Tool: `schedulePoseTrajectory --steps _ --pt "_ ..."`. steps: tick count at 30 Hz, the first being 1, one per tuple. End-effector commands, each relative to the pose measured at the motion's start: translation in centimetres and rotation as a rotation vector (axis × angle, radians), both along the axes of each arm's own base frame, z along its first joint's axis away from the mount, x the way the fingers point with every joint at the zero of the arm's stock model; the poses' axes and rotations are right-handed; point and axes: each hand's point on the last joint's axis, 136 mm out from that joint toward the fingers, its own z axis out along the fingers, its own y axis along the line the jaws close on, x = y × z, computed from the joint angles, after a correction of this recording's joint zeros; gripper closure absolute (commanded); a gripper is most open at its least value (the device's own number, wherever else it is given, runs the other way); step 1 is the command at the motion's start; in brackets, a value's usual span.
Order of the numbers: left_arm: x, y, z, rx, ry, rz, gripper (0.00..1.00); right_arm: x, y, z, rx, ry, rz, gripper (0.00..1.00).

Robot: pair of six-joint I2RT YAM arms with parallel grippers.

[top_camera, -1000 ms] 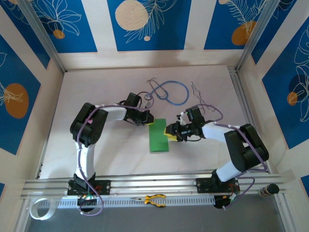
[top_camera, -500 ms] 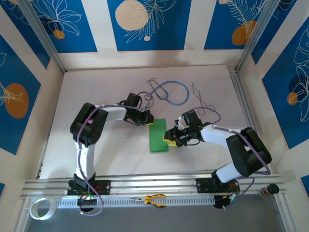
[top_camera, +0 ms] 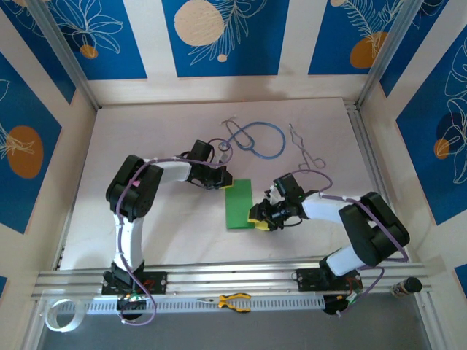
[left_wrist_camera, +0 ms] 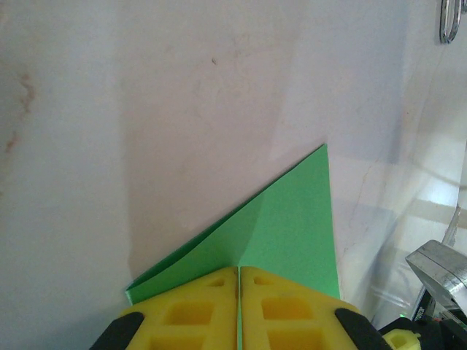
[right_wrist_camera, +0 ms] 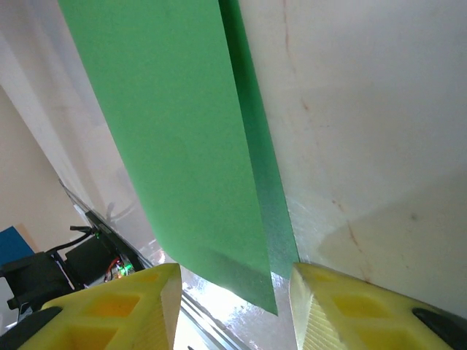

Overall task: Fold a paper plane with a square sheet of paper (pick it up from the middle)
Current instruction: Fold the triangle a second time at the center of the table.

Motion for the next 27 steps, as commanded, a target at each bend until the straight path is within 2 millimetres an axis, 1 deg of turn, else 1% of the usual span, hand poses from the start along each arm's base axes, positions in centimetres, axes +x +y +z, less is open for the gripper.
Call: schedulePoseTrajectory --steps 1,5,9,13,18,24,27 --pt "-0.9 0.7 -1.0 0.051 0.044 0.002 0.89 -0.4 0.6 0.1 0.030 0.026 0.015 0.56" --pt "-0.9 0.5 -1.0 0.041 0.043 -0.005 0.89 0.3 1.2 0.9 0.071 -0.007 0.012 0.57" --pt "-0.8 0.2 -0.8 0.021 0.038 -0.013 0.89 1.6 1.5 1.8 0.109 -0.058 0.003 0.59" --pt "-0.6 -0.2 -0.6 0.007 0.035 -0.025 0.89 3.1 1.4 2.2 0.139 -0.083 -0.012 0.59" --pt "-0.3 -0.5 -0.3 -0.006 0.025 -0.037 0.89 4.5 1.5 2.6 0.180 -0.103 -0.010 0.59" --pt "0.0 -0.9 -0.2 -0.020 0.021 -0.049 0.88 5.4 1.7 2.4 0.203 -0.101 0.001 0.60" --pt "0.1 -1.0 -0.1 -0.025 0.019 -0.052 0.88 5.8 1.6 2.0 0.198 -0.096 -0.007 0.61"
